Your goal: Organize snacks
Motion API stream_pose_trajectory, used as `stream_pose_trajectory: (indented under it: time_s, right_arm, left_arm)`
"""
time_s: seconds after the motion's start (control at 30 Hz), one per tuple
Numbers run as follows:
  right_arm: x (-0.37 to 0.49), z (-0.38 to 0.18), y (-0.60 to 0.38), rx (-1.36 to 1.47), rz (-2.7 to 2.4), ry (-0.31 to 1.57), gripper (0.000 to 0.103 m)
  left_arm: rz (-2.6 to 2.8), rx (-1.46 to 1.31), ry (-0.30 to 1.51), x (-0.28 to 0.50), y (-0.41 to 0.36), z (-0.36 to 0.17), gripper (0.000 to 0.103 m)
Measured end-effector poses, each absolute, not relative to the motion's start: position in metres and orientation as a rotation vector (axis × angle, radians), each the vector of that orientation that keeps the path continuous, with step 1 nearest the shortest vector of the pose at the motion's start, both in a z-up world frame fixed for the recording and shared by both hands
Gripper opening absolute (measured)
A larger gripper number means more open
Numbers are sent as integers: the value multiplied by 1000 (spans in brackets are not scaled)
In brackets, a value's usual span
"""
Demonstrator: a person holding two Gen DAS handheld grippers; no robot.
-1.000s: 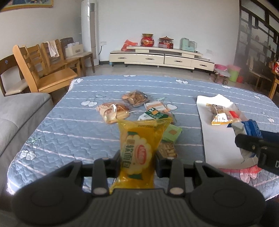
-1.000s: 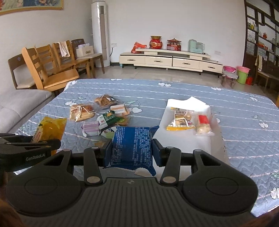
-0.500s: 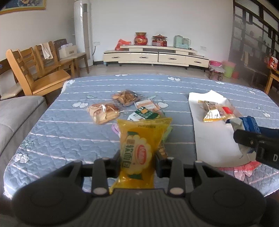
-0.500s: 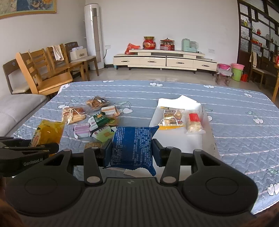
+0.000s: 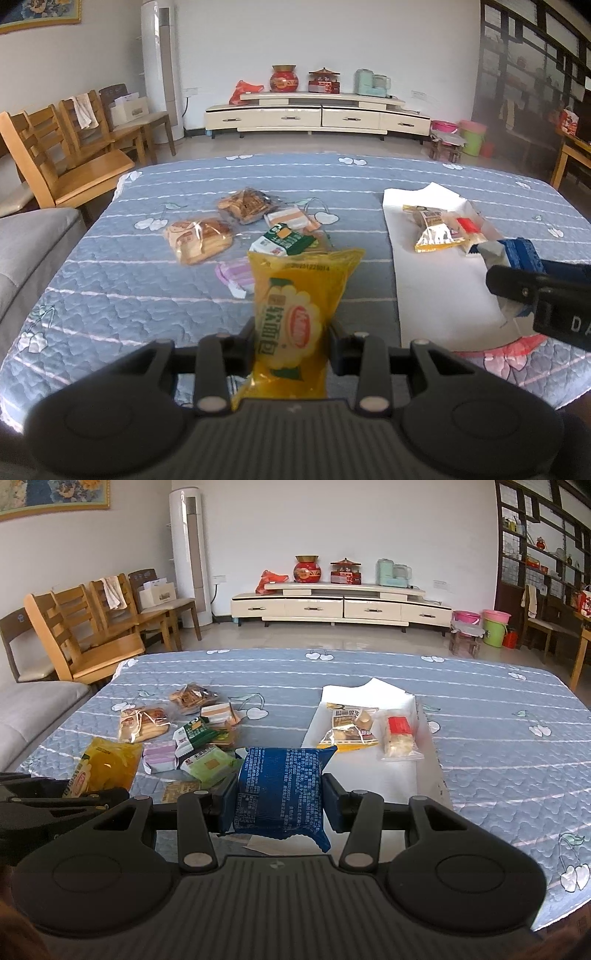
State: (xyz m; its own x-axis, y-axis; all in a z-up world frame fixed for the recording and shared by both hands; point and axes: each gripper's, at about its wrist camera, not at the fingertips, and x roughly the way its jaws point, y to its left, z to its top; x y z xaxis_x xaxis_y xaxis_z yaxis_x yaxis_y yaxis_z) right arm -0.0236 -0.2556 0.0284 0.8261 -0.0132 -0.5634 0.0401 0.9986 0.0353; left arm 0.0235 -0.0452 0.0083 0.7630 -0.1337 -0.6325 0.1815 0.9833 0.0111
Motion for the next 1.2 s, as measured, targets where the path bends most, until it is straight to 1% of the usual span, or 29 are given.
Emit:
stream_pose_trajectory:
  time_s: [1.2]
  right_arm:
    - [-18, 26, -255, 60, -87, 608, 58]
  left_arm:
    - [-218, 97, 689, 33, -67, 5, 35]
